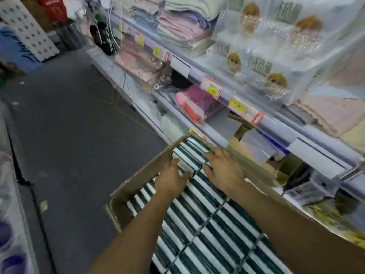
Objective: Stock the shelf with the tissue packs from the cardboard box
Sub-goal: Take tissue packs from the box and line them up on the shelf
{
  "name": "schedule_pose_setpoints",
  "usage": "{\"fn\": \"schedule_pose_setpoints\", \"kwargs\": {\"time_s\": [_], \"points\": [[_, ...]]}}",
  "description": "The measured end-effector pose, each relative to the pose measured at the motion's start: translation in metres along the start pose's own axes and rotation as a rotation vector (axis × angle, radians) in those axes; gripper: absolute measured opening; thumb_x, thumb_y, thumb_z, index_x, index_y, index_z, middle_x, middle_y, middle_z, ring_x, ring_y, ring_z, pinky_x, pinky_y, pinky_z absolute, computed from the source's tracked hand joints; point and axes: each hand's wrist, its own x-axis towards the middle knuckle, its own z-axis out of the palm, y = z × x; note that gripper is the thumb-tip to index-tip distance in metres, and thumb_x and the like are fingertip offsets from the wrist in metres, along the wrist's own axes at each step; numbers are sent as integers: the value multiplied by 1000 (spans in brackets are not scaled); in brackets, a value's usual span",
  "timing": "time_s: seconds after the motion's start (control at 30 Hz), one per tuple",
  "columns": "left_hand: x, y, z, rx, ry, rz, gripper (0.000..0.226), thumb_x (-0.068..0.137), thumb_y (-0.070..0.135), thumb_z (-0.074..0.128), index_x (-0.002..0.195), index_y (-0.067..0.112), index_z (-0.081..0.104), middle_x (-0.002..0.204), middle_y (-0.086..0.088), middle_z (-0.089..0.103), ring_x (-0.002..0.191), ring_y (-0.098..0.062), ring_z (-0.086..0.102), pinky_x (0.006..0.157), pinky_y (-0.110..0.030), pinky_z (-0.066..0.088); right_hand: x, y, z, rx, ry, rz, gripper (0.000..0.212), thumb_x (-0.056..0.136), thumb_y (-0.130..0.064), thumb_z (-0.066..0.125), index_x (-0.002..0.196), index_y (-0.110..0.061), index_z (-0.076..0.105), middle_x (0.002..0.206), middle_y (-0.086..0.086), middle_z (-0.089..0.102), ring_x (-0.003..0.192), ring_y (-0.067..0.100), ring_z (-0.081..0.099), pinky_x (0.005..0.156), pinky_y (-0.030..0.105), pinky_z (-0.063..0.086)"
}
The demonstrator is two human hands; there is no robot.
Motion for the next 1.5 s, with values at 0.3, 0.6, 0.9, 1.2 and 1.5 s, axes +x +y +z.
{"fn": "schedule_pose_setpoints", "kwargs": {"time_s": [0.3, 0.6, 0.9, 1.2, 1.5], "points": [[67, 13, 26, -512, 42, -464, 97, 71, 76, 63, 136, 7, 46, 127, -13, 60, 112, -33, 60, 88, -37, 49, 46, 1, 34, -98, -39, 98, 42, 94, -48, 46, 119, -18, 64, 122, 8, 52, 116, 26, 44, 95, 40, 40], [49, 3, 15, -834, 142, -472, 47, 82, 28, 71, 121, 5, 59, 113, -12, 68, 98, -29, 64, 90, -37, 53, 41, -20, 20, 177, 103, 127, 12, 90, -22, 57, 84, -19, 67, 104, 1, 55, 103, 21, 50, 88, 37, 37], [-62, 27, -55, -1147, 65, -307, 18, 85, 19, 58, 103, 16, 62, 92, -11, 69, 77, -21, 63, 72, -37, 51, -48, -48, -53, 823, 320, -39, 13, 96, -18, 57, 92, -13, 67, 115, -2, 66, 108, 9, 58, 80, 13, 46], [-173, 62, -103, -1149, -205, 61, 57, 77, 56, 74, 123, 23, 65, 114, -5, 72, 107, -26, 68, 99, -47, 50, -142, -79, -154, 1135, 185, 333, 95, 72, -24, 86, 147, -26, 28, 134, -9, 41, 116, 3, 43, 88, 12, 40], [-246, 139, -145, -843, -498, 344, 49, 72, 41, 75, 113, 16, 69, 107, -5, 75, 102, -20, 70, 92, -33, 52, -231, -36, -266, 1187, 162, 473, 45, 73, -33, 83, 107, -9, 68, 97, 7, 74, 80, 16, 72, 74, 32, 59]]}}
